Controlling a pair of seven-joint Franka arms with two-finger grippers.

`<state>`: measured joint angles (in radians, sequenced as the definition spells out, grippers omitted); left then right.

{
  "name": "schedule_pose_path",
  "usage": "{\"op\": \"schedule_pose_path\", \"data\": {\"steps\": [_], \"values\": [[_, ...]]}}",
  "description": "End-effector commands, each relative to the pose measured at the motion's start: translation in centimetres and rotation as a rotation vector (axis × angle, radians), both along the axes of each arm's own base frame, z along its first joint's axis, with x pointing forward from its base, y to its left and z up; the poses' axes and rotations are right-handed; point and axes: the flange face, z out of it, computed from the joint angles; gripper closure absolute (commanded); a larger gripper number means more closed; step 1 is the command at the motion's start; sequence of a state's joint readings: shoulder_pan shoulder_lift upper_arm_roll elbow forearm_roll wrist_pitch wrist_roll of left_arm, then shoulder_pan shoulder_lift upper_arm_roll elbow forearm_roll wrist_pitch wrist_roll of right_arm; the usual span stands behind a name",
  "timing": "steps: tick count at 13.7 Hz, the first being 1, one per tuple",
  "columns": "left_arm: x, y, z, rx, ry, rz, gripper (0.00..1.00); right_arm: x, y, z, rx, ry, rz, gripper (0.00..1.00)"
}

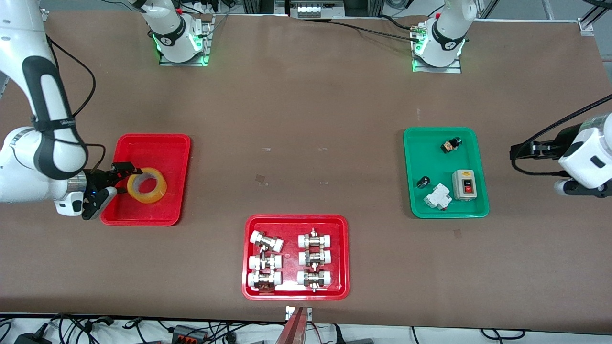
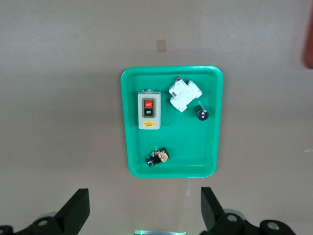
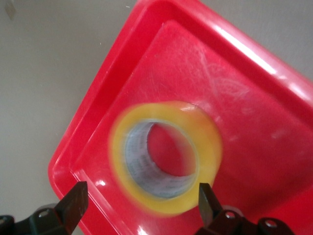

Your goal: Left arm passes tape to right arm into tray

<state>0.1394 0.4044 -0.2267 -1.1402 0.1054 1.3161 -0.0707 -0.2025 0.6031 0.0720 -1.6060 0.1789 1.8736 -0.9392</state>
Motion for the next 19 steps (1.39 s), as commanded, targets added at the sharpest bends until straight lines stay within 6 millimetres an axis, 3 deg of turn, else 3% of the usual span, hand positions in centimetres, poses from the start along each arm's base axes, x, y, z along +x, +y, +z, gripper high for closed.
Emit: {"op": "schedule_pose_path", "data": {"steps": [1,3,7,11,13,16,19], "values": [[-3.7,-2.0,0.0,0.04,-0.049,-0.05,0.0,0.1,2.4,4.8,-0.157,-0.039,0.012,0.0],[-4.6,-2.0,-0.1,0.054,-0.063,-0.051,0.0,-0.4,4.9,9.8,-0.246,-0.046,-0.083,0.0],[-5.2,-1.8,-0.4,0.054,-0.094,-0.049,0.0,-2.9,7.7,19.7,-0.327,-0.067,-0.351,0.0],[-4.3,-1.0,-0.8,0.067,-0.088,-0.022,0.0,-5.8,8.7,27.6,-0.361,-0.098,-0.565,0.0],[-3.4,-0.6,-0.2,0.049,-0.105,-0.031,0.0,-6.8,8.8,30.9,-0.363,-0.134,-0.686,0.0],[-4.0,-1.4,1.5,-0.043,-0.131,-0.015,0.0,-7.8,11.0,36.3,-0.326,-0.24,-0.669,0.0],[-4.1,-1.8,2.3,-0.047,-0.142,-0.018,0.0,-9.3,10.5,37.9,-0.339,-0.205,-0.759,0.0]]}}
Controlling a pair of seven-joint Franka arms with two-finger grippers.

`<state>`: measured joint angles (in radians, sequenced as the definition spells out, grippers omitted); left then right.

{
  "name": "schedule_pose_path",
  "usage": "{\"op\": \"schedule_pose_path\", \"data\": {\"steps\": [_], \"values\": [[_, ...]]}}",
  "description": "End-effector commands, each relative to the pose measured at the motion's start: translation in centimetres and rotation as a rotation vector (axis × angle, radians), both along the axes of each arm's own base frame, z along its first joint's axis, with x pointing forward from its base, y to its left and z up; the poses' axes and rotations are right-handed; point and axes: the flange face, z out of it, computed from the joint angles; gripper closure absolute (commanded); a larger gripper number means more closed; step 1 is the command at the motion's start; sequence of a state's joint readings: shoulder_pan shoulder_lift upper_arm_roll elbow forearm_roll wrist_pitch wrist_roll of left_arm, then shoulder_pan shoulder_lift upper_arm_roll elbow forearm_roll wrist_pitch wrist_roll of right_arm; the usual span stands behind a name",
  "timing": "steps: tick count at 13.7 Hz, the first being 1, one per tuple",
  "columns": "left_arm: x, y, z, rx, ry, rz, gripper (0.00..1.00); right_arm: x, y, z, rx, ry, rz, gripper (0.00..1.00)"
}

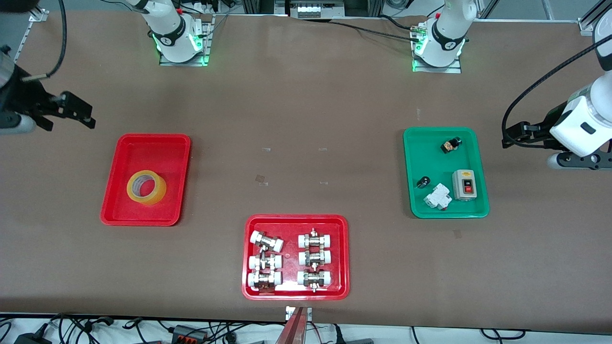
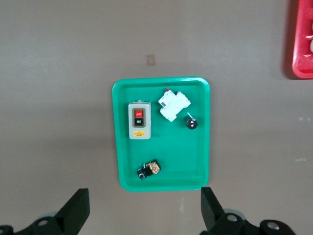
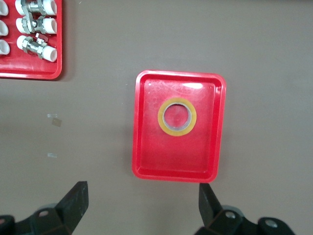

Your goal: Left arm passes tape to right arm into tray

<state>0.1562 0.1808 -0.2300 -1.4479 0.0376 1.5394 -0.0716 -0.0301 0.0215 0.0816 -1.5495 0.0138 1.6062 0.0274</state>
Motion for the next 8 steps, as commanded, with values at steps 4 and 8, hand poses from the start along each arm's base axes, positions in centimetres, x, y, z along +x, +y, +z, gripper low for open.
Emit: {"op": "schedule_pose_path", "data": {"steps": [4,8], "values": [[-0.1,0.4,0.9,-0.015,-0.009,-0.012,0.0,-1.0,-0.6,1.6,-0.002,-0.002,-0.093,0.0],[0.0,0.4,0.9,-0.015,-0.01,-0.013,0.0,-0.3,-0.8,2.1,-0.004,-0.007,-0.099,0.0]]}}
